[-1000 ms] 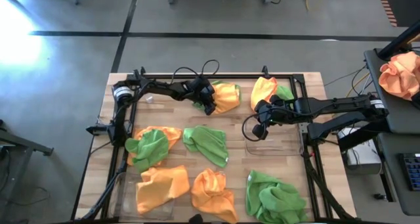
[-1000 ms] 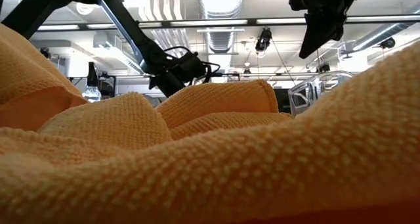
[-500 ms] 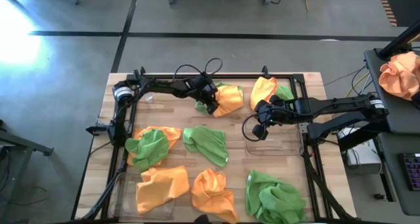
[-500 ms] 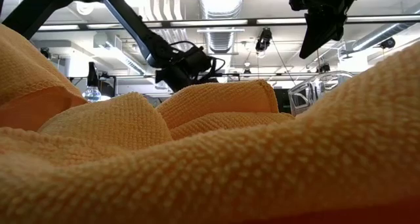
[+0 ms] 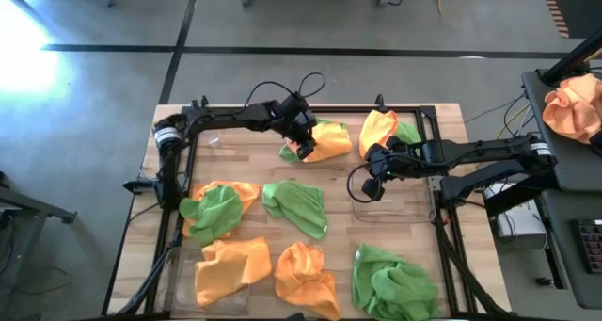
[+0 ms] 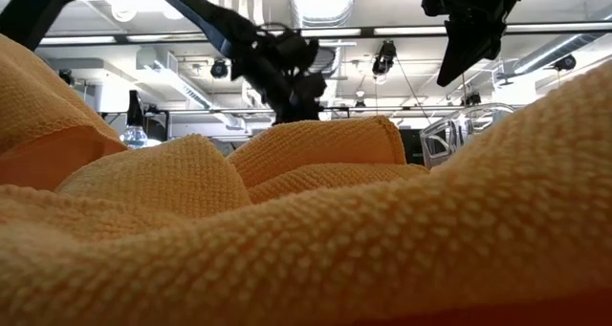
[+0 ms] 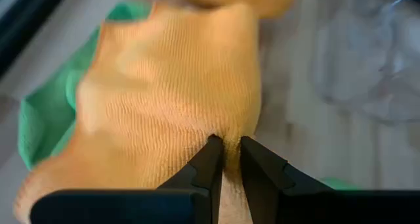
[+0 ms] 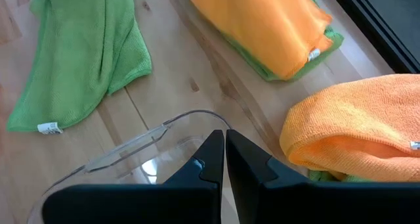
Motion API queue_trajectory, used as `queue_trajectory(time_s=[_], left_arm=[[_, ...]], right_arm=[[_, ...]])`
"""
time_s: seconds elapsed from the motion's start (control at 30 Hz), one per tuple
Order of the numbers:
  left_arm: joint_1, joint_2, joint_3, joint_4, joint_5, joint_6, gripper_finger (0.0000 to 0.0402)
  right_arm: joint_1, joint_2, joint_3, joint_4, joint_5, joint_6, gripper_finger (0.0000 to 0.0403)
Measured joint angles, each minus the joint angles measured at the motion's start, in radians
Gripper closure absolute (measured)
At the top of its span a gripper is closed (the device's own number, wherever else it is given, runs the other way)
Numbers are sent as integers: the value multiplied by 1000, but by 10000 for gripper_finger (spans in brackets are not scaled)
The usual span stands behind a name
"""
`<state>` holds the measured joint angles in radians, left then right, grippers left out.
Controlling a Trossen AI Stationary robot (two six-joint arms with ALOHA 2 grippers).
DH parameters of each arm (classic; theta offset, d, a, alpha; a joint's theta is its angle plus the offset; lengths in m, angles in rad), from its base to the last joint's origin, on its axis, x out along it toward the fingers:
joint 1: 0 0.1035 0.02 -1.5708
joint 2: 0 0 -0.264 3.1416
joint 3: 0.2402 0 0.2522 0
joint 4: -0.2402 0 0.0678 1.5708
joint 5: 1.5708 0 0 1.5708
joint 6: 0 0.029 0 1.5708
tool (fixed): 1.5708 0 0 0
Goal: Sort microfiber towel by color & place in baskets
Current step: Put the top center yellow towel into the left transparent bin
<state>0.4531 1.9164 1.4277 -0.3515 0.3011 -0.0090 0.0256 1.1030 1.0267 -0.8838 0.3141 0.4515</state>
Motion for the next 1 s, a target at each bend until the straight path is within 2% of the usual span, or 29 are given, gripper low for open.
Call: queue_trajectory(time_s=[0.17,0.47,0.63,0.8,1.0], left_arm=[[-16,-104,-2,-31,-12,-24,366],[-100,-310,-3,-153,-231,-54,366],[-141,-382,-51,-175,-352,-68,366],[-145,-387,-160,-107,-358,-106,366],[-139,-368,-313,173,-272,-169,356]], right_arm=[[0,0,-1,1,0,-20,390],[0,0,-3,5,14,-69,390],[0,0,-6,5,27,-101,390],[0,0,-8,6,27,-111,390],[0,0,-8,6,27,-111,390]])
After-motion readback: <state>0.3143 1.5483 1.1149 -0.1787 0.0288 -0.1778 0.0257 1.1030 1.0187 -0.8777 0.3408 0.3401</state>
